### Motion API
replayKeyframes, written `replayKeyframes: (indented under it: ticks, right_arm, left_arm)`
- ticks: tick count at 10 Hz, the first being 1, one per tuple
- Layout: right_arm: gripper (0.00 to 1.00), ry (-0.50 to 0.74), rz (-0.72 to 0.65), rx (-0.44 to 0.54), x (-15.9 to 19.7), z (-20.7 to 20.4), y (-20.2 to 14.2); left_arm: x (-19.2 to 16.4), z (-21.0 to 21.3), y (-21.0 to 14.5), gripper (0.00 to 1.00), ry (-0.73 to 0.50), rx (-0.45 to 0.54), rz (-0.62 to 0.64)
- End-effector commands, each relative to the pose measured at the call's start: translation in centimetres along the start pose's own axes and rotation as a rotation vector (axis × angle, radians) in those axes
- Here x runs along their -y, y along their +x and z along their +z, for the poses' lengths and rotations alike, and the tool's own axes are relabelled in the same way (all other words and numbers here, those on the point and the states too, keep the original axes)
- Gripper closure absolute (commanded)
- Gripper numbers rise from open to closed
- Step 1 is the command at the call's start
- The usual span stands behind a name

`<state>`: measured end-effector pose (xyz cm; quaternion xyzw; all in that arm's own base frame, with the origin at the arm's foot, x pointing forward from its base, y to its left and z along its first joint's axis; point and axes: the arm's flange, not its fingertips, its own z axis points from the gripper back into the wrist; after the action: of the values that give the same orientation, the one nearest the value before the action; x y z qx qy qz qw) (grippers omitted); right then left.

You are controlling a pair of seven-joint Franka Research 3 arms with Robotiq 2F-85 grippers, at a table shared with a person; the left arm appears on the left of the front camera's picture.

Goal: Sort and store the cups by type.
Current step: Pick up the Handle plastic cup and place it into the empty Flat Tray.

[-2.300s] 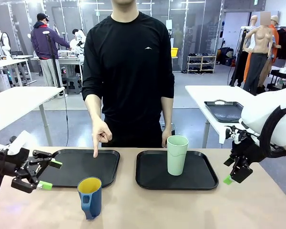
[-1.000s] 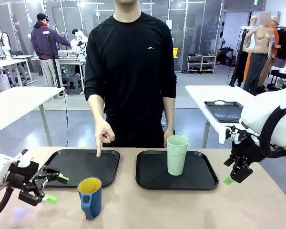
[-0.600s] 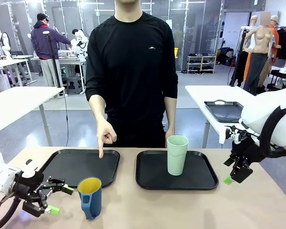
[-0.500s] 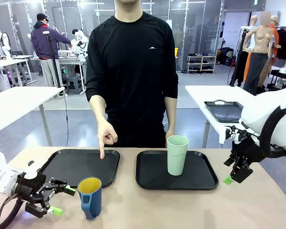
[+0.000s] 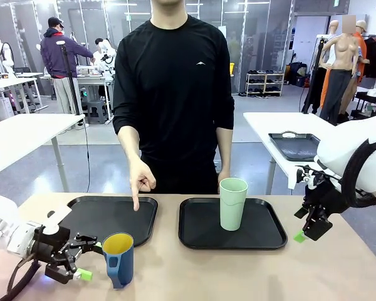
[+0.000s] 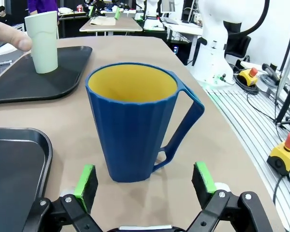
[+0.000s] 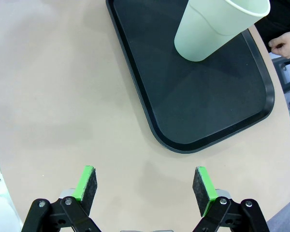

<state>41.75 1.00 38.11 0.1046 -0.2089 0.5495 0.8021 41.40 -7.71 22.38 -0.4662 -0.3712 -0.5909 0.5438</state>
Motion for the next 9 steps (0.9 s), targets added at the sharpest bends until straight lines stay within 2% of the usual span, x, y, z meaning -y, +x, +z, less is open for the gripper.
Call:
replayKeyframes:
  ticks: [1, 9]
  right_arm:
    - [0.00, -0.007, -0.004, -0.011, 0.1, -0.2, 0.1]
    - [0.00, -0.007, -0.004, -0.011, 0.1, -0.2, 0.1]
  left_arm:
    - [-1.1, -1.2, -0.2, 0.00, 0.026, 0.014, -0.007]
    - [-3.0, -5.2, 0.4, 0.00, -0.017, 0.053, 0.009]
